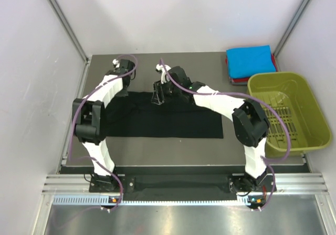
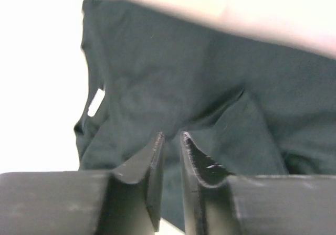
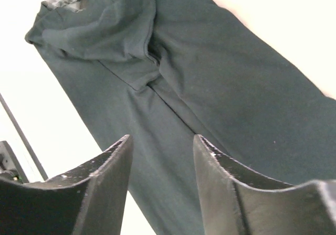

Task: Fold and stack the t-shirts
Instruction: Fold the tshirt

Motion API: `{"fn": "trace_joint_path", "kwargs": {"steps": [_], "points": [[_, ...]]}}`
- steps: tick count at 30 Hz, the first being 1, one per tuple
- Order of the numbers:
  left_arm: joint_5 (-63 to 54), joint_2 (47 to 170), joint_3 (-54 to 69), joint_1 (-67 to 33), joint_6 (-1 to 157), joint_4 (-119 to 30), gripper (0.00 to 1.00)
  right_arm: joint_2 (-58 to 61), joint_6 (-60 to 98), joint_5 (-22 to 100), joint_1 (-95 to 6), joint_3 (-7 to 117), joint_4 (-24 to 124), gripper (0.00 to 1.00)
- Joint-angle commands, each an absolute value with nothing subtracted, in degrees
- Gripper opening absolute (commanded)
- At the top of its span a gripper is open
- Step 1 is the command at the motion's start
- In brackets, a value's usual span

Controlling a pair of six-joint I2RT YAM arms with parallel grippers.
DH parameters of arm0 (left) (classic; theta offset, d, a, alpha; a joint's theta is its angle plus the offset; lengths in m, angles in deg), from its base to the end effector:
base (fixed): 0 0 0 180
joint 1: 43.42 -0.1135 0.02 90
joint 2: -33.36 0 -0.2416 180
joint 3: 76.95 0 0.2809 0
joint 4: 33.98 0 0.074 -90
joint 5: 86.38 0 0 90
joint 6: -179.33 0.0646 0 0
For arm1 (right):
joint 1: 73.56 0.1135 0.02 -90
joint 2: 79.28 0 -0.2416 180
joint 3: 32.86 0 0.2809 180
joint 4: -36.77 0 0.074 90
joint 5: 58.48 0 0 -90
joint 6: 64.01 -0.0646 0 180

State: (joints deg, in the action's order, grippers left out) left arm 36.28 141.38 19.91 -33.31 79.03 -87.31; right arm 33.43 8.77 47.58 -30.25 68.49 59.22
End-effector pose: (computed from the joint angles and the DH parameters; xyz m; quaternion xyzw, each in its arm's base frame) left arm 0.4251 -0.0404 0.1730 -0.0636 0.9359 0.2324 0.2571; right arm 0.3528 0.3572 0.2053 -0.2613 0.8361 0.3415 0.3407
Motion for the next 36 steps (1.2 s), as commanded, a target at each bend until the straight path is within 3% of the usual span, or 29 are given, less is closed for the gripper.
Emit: {"fn": "trace_joint_path", "kwargs": {"steps": [1,3,6,17,22,36], "points": [[35.55,135.67,18.54,-33.57,67.9,-97.64,0.12,34.54,6.39,49.01,-29.44,72.72,59.3,0.46],[27.29,132.16,11.72,-33.57,67.36,-92.76,0.07,35.51,5.95,49.27,-28.74,73.69,59.65,0.43],[25.5,131.09,7.55,-34.27,65.96,-90.08,0.0,36.12,5.16,50.06,-28.3,73.43,58.69,0.39],[25.15,135.4,3.06,-46.4,61.3,-87.28,0.0,50.25,-1.87,57.27,-26.02,89.59,52.19,0.2],[25.24,134.96,0.6,-48.08,61.47,-85.34,0.0,54.84,-5.65,59.03,-24.61,89.87,42.61,0.13],[28.4,132.59,-0.2,-49.57,61.74,-84.02,0.0,68.38,-9.96,55.27,-23.2,99.27,42.68,0.13]]}}
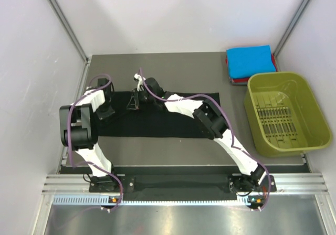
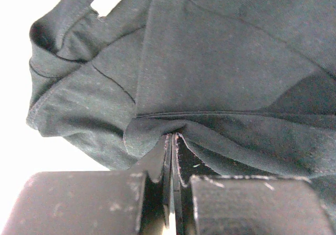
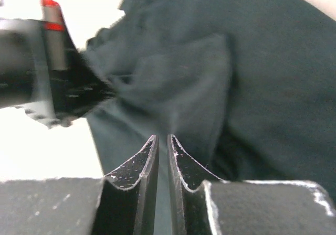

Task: Fold and stack the t-shirts
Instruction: Fold the tshirt

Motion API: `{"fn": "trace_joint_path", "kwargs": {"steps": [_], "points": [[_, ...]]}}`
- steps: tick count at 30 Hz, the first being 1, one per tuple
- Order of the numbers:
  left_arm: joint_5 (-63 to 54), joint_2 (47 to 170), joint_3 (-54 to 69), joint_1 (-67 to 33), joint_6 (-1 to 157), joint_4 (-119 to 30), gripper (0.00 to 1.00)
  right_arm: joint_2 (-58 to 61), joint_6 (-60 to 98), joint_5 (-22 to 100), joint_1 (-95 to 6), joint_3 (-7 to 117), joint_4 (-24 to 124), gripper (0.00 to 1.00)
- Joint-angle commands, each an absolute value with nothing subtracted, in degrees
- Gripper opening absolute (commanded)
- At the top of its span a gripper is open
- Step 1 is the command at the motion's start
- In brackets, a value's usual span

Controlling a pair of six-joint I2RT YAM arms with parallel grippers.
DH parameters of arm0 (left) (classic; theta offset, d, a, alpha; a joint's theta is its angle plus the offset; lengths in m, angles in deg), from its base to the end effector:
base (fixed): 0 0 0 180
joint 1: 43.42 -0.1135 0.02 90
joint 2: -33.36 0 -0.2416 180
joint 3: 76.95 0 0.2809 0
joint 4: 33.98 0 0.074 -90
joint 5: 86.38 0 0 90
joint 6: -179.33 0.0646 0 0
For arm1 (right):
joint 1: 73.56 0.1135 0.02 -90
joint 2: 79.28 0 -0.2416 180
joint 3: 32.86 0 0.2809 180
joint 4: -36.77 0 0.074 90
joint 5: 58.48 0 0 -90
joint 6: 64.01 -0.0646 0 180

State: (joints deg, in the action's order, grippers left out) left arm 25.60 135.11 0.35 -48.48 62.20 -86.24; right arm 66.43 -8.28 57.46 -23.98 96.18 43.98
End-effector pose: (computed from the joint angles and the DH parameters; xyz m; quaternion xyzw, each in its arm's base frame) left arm 0.3522 0.0555 0.1035 -0.2915 0.9307 0.1641 0.1477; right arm 0.3737 0.4823 0.1156 -0.2301 0.7931 0.4951 0.2698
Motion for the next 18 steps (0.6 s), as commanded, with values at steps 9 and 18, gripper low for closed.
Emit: {"fn": "trace_joint_path", "kwargs": {"steps": [9,18], "points": [[33.06,134.6,0.77,-53.61,59.37,-86.48,0.0,69.08,-7.24,45.86,-23.37,99.62,50.85,0.11],[33.94,138.2,2.17,-54.32,57.25,-87.44,0.0,67.94,-6.71,43.57,-23.37,98.57,52.1,0.1]]}}
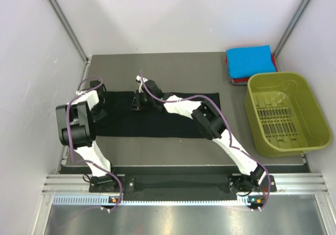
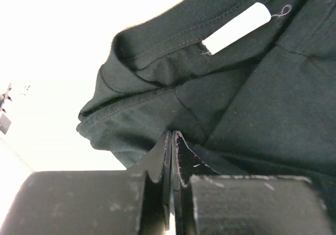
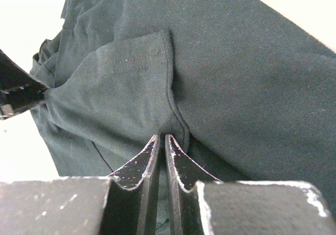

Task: Fold and stack the t-shirts
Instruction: Fold the tshirt

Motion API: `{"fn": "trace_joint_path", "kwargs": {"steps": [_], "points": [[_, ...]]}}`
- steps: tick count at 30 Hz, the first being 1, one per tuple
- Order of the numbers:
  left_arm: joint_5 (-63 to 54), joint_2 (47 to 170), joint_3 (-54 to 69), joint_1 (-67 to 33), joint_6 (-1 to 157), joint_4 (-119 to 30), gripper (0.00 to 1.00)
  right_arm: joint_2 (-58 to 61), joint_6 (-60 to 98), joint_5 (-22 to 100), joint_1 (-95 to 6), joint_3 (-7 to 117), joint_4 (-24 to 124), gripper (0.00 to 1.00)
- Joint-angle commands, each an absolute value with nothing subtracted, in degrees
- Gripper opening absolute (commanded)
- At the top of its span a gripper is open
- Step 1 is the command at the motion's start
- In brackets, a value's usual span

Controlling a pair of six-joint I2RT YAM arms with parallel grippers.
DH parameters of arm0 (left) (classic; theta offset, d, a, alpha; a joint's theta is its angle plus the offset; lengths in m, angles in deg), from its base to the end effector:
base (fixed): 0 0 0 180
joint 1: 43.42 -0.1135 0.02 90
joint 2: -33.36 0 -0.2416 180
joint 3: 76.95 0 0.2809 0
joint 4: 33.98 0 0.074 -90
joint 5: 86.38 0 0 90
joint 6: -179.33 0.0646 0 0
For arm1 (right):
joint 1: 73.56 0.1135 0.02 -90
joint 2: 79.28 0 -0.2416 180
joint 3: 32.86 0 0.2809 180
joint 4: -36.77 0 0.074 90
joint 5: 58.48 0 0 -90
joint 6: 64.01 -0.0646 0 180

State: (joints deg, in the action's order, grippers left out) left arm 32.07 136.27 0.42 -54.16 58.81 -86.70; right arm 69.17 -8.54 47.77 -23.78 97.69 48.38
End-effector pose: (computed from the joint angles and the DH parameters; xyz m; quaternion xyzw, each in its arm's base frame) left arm 0.3421 0.0962 0.0998 -0.3633 0.8936 0.2238 0.1396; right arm 0.3811 0.4786 0.0866 -0.1840 0.8382 0.4252 0.2877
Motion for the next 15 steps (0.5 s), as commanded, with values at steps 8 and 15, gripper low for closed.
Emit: {"fn": "trace_joint_path", "kwargs": {"steps": [8,15], "points": [[41.93,133.91,12.08,-54.49,60.93,-94.82,0.0,63.37,-5.48,44.18,-23.29,96.99,52.01,0.15],[14.82,123.63,10.89,-51.24,67.8,-86.69,0.04,65.04,-6.53,44.62,-23.02,99.09,52.62,0.15]]}}
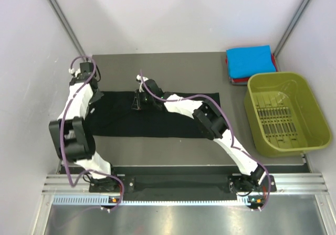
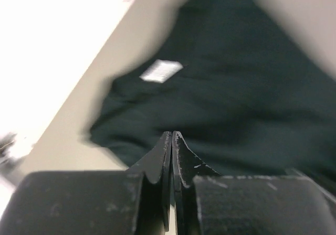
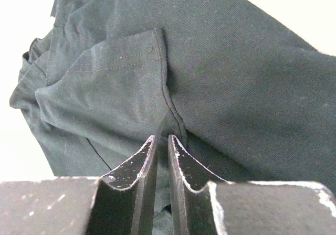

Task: Fold and stack the t-shirts
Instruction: Fold the tshirt

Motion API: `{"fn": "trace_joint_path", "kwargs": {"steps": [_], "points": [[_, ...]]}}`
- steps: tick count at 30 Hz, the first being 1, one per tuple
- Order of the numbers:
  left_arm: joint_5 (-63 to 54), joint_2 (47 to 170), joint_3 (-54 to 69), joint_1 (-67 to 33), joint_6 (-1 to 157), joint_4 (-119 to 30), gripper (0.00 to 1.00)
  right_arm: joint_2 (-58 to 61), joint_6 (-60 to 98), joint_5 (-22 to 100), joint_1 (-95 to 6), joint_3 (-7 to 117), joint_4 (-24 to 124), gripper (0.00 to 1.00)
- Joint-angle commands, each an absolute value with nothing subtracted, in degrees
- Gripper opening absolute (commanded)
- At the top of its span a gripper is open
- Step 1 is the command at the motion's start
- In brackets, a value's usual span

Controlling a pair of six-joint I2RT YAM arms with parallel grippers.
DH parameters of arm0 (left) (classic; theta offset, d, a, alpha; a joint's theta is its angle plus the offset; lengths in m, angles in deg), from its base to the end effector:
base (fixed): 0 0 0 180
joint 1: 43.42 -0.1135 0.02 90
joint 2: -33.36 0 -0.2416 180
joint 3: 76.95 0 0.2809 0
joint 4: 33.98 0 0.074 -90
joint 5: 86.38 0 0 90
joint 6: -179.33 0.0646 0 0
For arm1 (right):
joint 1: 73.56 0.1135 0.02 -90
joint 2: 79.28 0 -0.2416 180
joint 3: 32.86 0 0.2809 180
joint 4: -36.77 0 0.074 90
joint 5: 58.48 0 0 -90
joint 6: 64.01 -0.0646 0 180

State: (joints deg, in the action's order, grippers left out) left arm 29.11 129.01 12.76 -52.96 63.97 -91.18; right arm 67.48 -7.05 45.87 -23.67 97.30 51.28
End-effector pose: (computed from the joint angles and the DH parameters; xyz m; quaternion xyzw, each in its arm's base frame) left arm 0.3731 0.0909 0.2068 -0.3334 0.8897 0.1814 0.2539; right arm 0.3796 0.4755 0.0951 -0.1873 0.8457 0.4045 0.2935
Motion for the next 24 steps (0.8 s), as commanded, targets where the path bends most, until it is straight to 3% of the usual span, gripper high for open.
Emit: {"fn": "trace_joint_path", "kwargs": {"steps": [1,7,18,21,24], "points": [[6.6,123.19,9.22,-51.07,67.89,-84.48,0.04,65.82,-6.53,44.62,-23.11,100.05,52.97,0.16],[-2.45,129.06,3.23,-51.15,66.31,-77.35,0.03,66.18,-5.92,44.53,-23.02,99.63,53.41,0.15],[22.14,144.34,12.63,-52.73,66.92,-82.16,0.02,66.27,-4.78,43.92,-23.02,98.31,54.12,0.16],[21.03,145.07,15.8,-52.65,67.01,-84.37,0.01,65.48,-4.16,44.18,-23.11,97.95,54.38,0.17],[19.18,142.0,16.85,-52.65,67.27,-83.76,0.08,63.47,-3.46,44.88,-23.02,97.25,54.03,0.21]]}}
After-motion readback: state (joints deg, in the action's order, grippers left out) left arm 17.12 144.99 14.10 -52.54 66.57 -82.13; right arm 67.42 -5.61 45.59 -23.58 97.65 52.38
